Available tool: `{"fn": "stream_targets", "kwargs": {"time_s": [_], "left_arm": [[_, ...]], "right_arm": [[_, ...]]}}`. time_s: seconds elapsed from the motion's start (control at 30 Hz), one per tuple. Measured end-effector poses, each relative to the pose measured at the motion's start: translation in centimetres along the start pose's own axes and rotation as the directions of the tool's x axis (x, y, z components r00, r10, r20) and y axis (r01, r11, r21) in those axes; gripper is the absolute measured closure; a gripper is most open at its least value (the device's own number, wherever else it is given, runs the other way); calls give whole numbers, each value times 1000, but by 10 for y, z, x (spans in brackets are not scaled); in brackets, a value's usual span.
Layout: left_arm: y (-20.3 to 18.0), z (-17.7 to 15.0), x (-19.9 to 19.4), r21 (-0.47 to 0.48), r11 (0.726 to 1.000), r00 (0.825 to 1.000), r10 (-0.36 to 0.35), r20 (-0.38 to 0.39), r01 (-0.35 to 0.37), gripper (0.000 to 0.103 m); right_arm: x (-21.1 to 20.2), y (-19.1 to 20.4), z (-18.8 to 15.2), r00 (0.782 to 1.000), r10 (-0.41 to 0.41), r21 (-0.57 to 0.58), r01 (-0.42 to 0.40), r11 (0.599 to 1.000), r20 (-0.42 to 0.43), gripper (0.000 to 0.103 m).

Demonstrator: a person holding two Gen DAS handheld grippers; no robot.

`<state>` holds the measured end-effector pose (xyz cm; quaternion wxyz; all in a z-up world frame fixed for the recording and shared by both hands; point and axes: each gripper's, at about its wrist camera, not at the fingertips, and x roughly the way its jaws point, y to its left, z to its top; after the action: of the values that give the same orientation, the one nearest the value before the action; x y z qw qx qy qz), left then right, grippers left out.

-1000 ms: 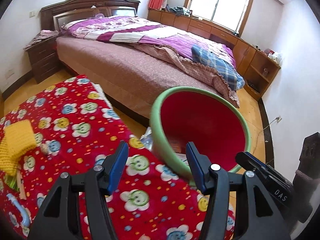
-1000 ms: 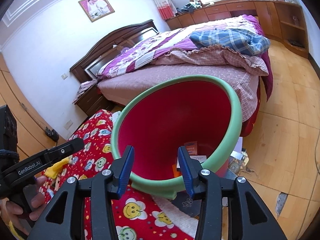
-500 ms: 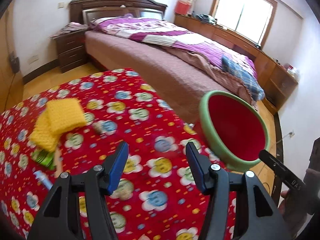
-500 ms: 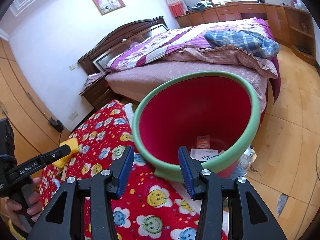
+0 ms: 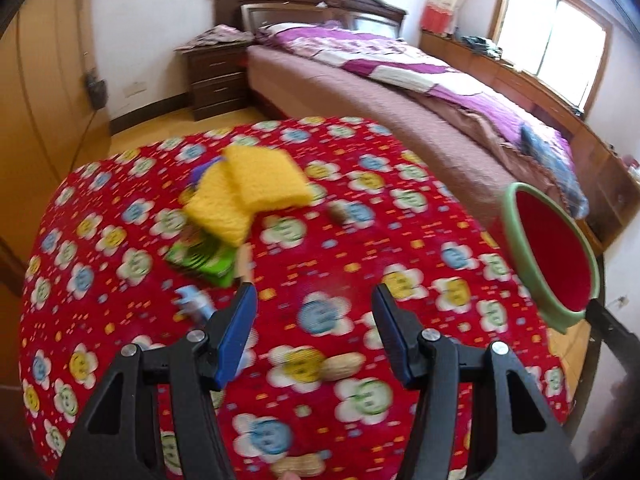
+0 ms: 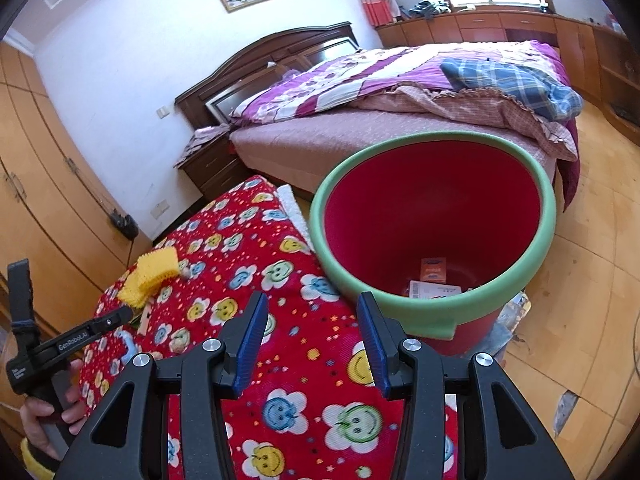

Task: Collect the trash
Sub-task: 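Move both grippers back from the bucket to the bedspread, then grasp the blue plastic hook with the left gripper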

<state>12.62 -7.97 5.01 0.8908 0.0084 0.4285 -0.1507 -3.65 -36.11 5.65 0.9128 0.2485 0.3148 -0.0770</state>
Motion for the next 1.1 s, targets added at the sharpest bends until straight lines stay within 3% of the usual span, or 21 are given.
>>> {"fn": "stream_targets", "kwargs": {"time_s": [0.37,0.5,0.6,0.77,0.97,1.1], "left_arm": [[36,-20,25,-84,991,992,93,-83,-100,44],[45,-27,34,-107,988,988,101,-119,-114,53],[47,-29,33,-105,987,988,111,-105,-122,61],[53,-30,32,-104,985,988,126,-86,-135,85],[62,-27,25,-113,991,996,64,-56,-70,85],[72,-16,16,-98,993,998,59,-21,-61,85]], "right_arm": [[7,12,-8,999,8,-13,-8,1000,-32,56],[8,14,-10,999,10,-18,-11,1000,-42,56],[10,16,-12,999,12,-21,-13,1000,-48,56],[15,21,-14,998,16,-29,-17,999,-63,56],[24,37,-16,996,21,-61,-26,998,-87,56],[33,56,-18,993,32,-97,-43,994,-112,56]]}}
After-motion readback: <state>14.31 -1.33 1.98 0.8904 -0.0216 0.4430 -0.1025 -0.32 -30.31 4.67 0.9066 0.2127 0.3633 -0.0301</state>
